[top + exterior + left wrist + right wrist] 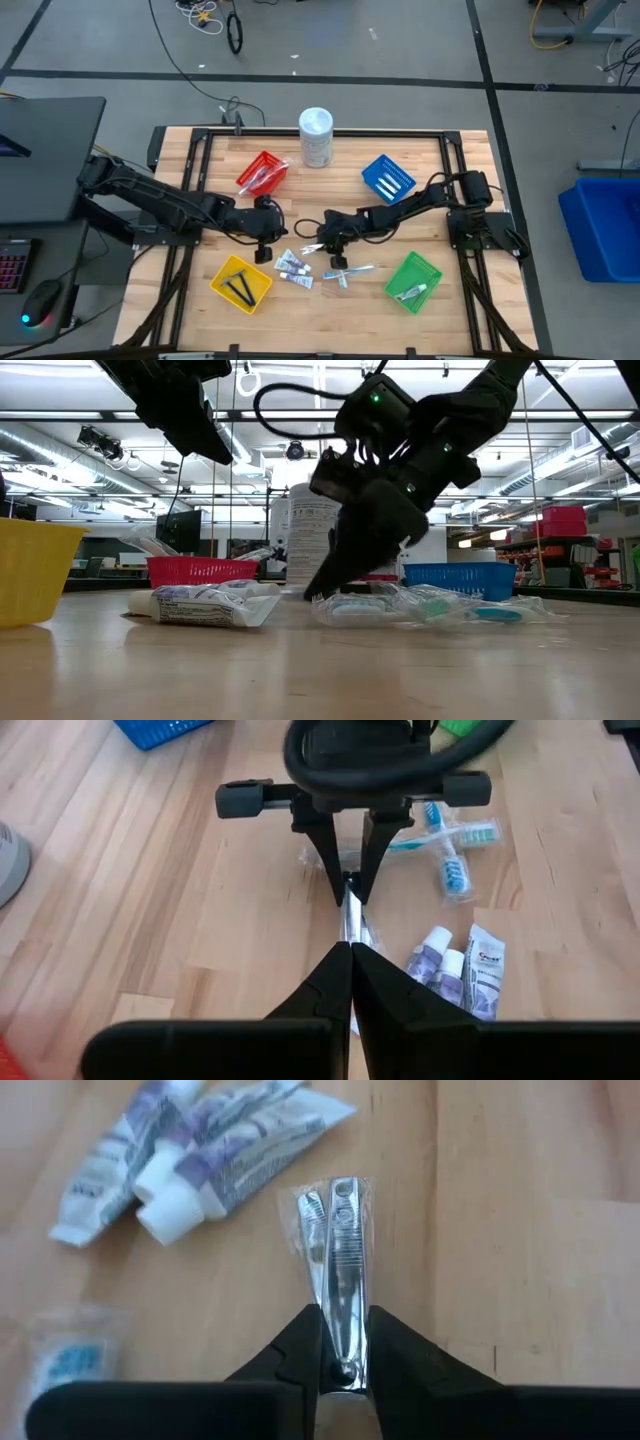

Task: Pick & Place Travel size toiletries
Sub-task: Put the silver nail clipper into the blue basket

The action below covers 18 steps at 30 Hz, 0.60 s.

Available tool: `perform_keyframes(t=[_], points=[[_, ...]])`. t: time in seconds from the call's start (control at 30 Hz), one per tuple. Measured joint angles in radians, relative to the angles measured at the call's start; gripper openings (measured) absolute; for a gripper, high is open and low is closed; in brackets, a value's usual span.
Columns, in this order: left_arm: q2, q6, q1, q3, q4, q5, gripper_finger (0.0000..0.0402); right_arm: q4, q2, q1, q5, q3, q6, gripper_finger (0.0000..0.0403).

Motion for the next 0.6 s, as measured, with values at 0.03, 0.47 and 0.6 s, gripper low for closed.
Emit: perform_keyframes(t=[0.03, 0.47, 0.6], points=[[-0.001, -0.002, 0.000, 0.000, 0.000, 0.000, 0.0016, 0.011, -0.004, 0.000, 0.000, 0.000, 0.017, 0.0070], [-0.096, 0.001, 0.000, -0.001, -0.031, -0.013, 0.0016, 0.097, -0.088, 0.000, 0.038, -0.001, 0.050, 0.0070], [-0.144, 0.002, 0.002, -0.001, -0.032, -0.057, 0.0016, 0.117, -0.100, -0.002, 0.070, 0.000, 0.050, 0.0070]])
